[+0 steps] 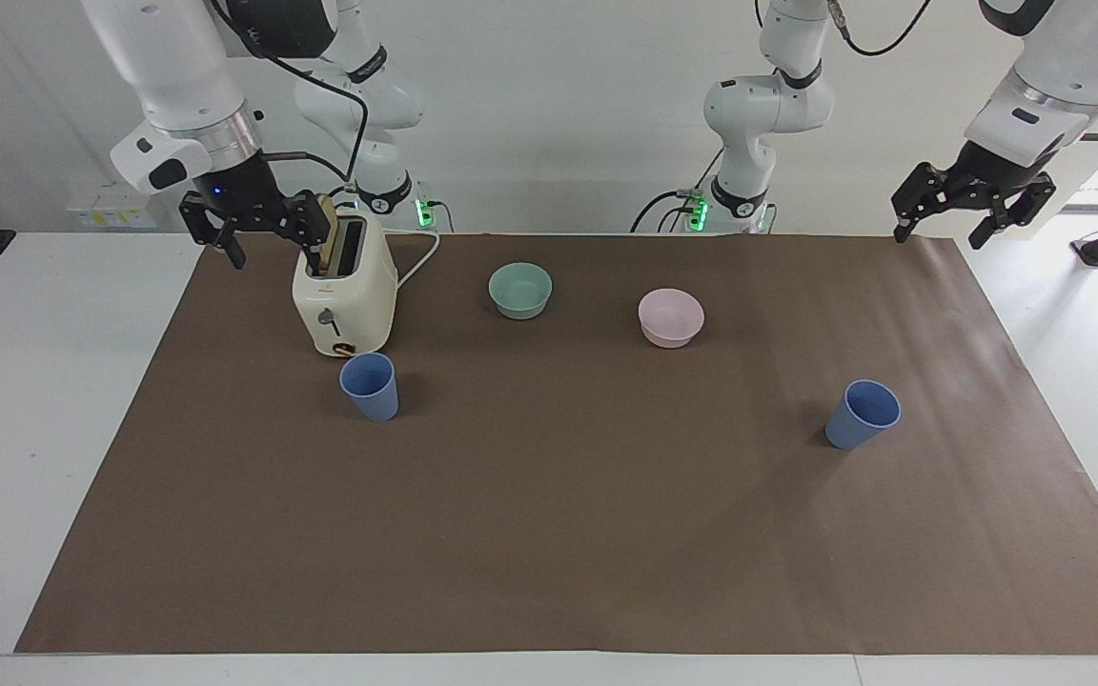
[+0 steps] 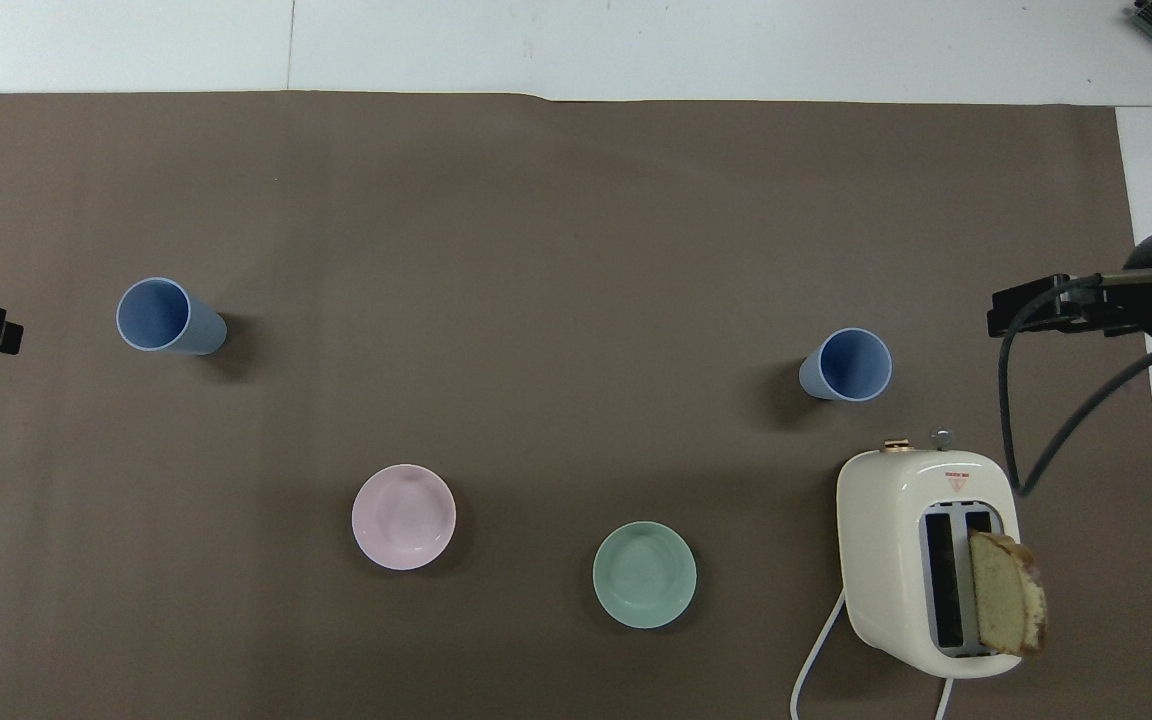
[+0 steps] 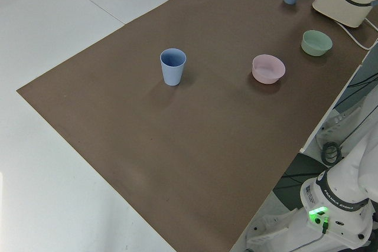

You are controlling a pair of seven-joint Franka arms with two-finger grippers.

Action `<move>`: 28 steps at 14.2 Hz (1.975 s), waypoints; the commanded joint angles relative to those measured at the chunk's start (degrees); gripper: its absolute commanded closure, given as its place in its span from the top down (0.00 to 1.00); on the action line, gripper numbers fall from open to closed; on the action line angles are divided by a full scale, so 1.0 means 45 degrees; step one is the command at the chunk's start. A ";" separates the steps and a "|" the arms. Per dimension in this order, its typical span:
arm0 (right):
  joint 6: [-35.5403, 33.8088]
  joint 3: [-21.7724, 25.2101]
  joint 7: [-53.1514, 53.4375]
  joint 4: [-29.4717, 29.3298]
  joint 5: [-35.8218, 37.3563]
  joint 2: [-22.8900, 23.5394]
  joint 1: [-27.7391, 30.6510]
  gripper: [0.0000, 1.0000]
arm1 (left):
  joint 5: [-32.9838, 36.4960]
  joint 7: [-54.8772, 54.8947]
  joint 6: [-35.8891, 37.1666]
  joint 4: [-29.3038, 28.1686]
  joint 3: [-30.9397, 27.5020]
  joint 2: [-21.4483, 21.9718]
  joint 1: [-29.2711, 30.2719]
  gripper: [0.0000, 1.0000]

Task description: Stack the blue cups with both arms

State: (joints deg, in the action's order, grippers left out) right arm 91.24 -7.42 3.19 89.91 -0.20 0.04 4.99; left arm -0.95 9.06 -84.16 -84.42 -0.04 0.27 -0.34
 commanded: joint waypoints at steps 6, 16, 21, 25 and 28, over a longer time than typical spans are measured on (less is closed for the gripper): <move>0.0212 -0.0128 -0.0298 0.0372 -0.0014 -0.0303 0.0240 1.00 | 0.0016 -0.0119 0.0049 -0.0342 -0.0031 0.0331 -0.0081 1.00; 0.0212 -0.0128 -0.0298 0.0372 -0.0014 -0.0303 0.0240 1.00 | 0.0016 -0.0197 -0.0009 -0.0361 -0.0011 0.0331 -0.0120 1.00; 0.0212 -0.0128 -0.0298 0.0353 -0.0014 -0.0303 0.0240 1.00 | 0.0016 0.0017 -0.0087 -0.0362 -0.0011 0.0331 -0.0120 1.00; 0.0212 -0.0128 -0.0298 0.0373 -0.0014 -0.0303 0.0240 1.00 | 0.0016 0.0018 -0.0127 -0.0381 -0.0011 0.0331 -0.0101 1.00; 0.0212 -0.0128 -0.0298 0.0353 -0.0014 -0.0303 0.0240 1.00 | 0.0016 -0.0002 -0.0224 -0.0401 -0.0011 0.0331 -0.0120 1.00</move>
State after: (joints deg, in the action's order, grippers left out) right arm 91.24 -7.42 3.19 89.91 -0.20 0.03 4.99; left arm -0.95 9.03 -84.19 -84.42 0.22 0.27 -0.40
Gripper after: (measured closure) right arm 0.000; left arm 0.000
